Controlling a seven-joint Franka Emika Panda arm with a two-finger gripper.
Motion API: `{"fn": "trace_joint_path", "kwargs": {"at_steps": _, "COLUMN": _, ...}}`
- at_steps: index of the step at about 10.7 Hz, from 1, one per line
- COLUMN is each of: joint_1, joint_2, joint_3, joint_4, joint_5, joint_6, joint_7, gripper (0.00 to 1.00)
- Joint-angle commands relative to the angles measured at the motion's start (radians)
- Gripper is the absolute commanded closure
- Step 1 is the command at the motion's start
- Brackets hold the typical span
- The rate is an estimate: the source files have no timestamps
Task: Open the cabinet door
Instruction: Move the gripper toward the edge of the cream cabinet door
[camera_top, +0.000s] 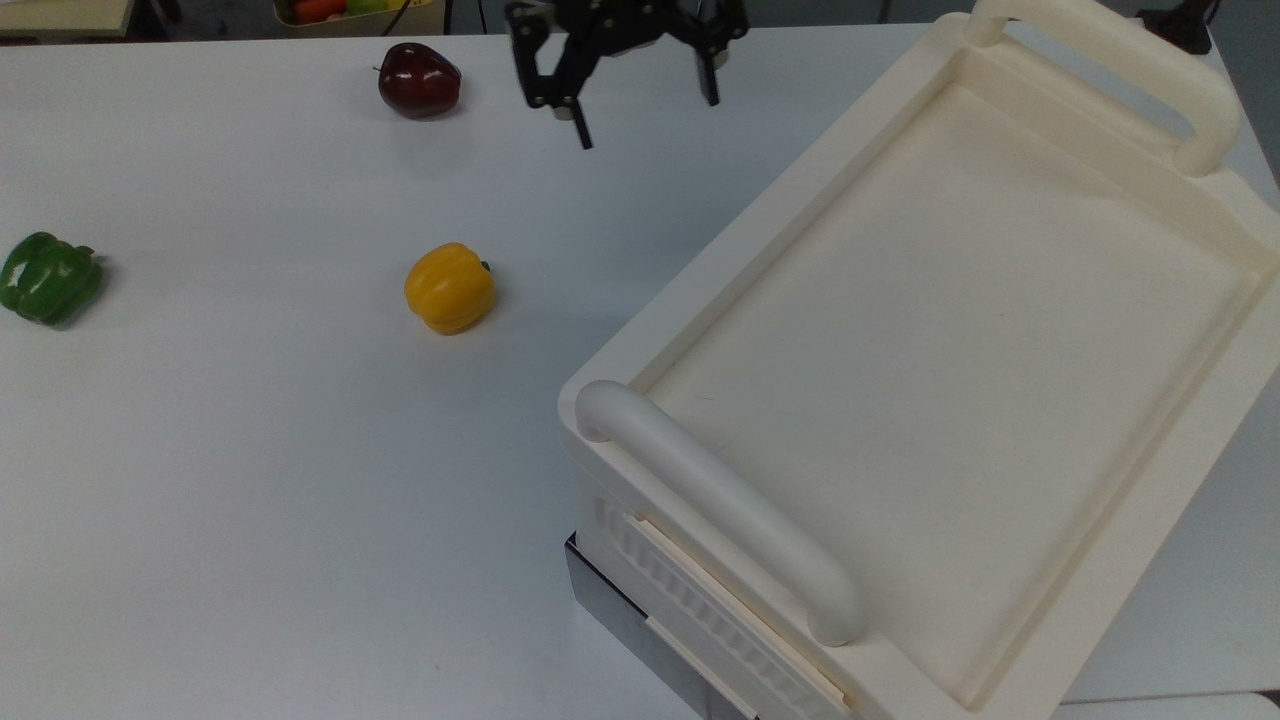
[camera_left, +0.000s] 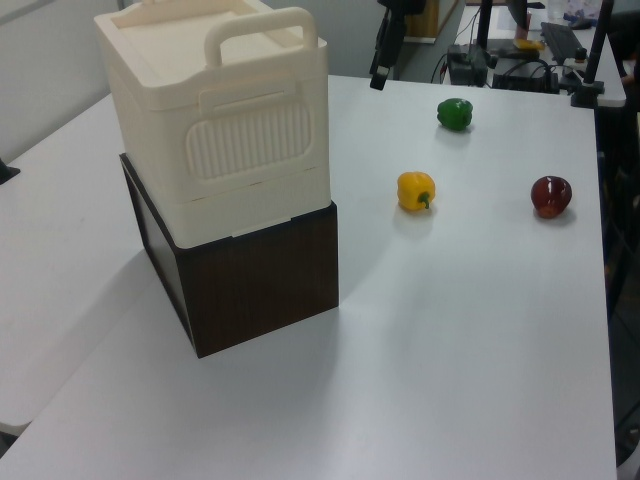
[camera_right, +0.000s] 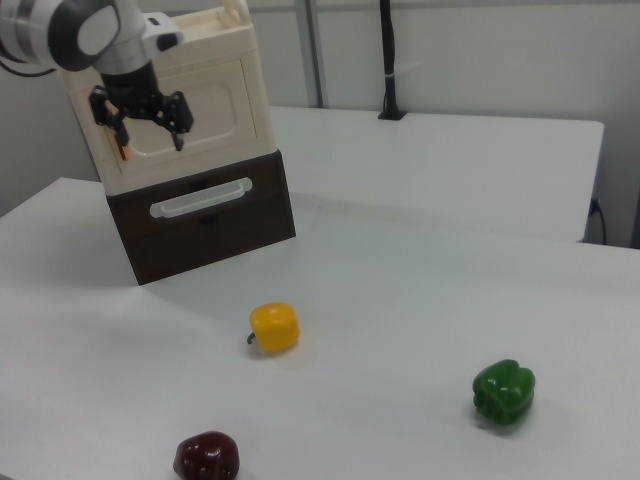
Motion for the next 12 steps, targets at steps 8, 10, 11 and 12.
{"fn": "trace_joint_path", "kwargs": {"at_steps": 8, "joint_1": 0.154, "joint_2": 0.052, "joint_3": 0.006, "joint_4": 0.023, "joint_5": -0.14, "joint_6": 0.146, "joint_7": 0.132, "gripper": 0.23}}
{"fn": "trace_joint_path", "kwargs": {"at_steps": 10, "joint_1": 0.157, "joint_2": 0.067, "joint_3": 0.017, "joint_4": 0.032, "joint_5": -0.163, "joint_6": 0.146, "joint_7": 0.132, "gripper": 0.23}}
{"fn": "trace_joint_path", "kwargs": {"at_steps": 11, "joint_1": 0.172, "joint_2": 0.069, "joint_3": 0.032, "joint_4": 0.032, "joint_5": -0.192, "joint_6": 0.156, "joint_7": 0.133, "gripper": 0.23}}
{"fn": "trace_joint_path", "kwargs": {"at_steps": 12, "joint_1": 0.174, "joint_2": 0.074, "joint_3": 0.034, "joint_4": 0.032, "joint_5": -0.195, "joint_6": 0.177, "joint_7": 0.139, "gripper": 0.23}}
